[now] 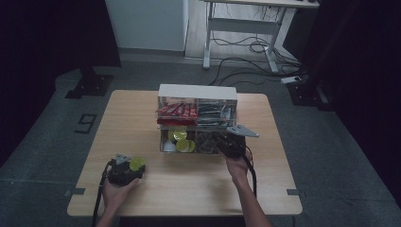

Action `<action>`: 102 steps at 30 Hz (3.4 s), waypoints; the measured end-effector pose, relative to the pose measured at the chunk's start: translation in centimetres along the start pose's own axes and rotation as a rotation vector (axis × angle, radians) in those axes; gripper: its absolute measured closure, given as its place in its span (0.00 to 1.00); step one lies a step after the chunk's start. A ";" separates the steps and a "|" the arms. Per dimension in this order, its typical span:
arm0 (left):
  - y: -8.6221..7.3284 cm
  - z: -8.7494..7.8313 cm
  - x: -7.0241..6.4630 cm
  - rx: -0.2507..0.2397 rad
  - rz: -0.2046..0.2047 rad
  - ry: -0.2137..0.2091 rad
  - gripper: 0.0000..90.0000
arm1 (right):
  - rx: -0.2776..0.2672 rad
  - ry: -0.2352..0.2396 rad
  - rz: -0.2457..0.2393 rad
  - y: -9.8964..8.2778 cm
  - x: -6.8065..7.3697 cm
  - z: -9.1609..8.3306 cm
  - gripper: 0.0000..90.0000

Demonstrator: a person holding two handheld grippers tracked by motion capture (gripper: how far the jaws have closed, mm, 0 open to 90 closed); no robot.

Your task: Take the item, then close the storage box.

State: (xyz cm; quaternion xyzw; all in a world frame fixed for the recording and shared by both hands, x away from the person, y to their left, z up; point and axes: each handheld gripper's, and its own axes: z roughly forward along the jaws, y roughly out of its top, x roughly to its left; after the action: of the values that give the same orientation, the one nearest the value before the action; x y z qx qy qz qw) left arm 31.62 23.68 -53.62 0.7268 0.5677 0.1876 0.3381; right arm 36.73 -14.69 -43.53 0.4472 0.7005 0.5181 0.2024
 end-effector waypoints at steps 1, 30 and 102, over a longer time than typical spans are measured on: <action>0.0 0.0 0.0 -0.003 -0.001 0.003 0.44 | 0.001 0.000 0.000 0.0 0.0 0.0 0.97; 0.0 -2.9 0.0 -0.171 -0.008 -0.029 0.36 | -0.002 -0.001 0.000 -0.3 0.0 -0.3 0.96; -0.9 -2.7 0.1 -0.157 -0.035 -0.033 0.39 | 0.092 -0.007 0.008 -5.8 -0.9 -1.8 0.93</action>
State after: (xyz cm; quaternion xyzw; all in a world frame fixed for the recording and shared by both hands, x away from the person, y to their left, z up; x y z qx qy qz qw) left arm 29.26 24.63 -52.32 0.6910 0.5581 0.2137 0.4066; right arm 33.42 -16.84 -48.29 0.4604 0.7210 0.4848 0.1819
